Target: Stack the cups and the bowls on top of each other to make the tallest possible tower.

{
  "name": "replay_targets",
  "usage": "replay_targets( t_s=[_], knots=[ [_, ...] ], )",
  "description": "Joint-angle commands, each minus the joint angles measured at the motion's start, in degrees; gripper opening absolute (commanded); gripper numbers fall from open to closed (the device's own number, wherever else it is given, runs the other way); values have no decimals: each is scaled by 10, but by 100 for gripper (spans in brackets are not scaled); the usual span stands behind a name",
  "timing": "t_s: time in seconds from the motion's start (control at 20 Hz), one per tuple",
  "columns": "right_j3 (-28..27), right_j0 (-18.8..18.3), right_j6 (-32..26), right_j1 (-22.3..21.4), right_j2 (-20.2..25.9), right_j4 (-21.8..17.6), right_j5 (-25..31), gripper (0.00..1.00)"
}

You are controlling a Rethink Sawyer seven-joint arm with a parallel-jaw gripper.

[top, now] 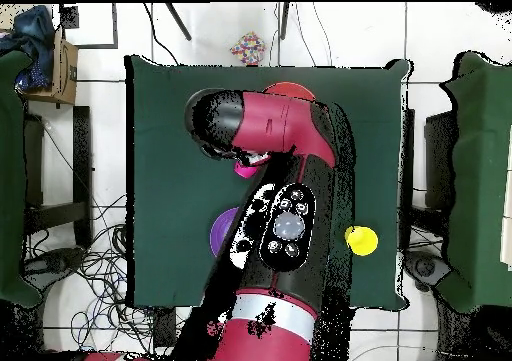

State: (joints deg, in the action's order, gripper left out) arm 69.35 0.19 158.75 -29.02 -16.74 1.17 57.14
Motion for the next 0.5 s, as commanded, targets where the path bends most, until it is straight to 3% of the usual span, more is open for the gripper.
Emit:
replay_targets(
  t_s=[0.05,0.5],
  knots=[
    [52,-17,-170,3,74,-73,-5,100],
    [89,-37,-187,-22,92,-96,-22,100]
  ],
)
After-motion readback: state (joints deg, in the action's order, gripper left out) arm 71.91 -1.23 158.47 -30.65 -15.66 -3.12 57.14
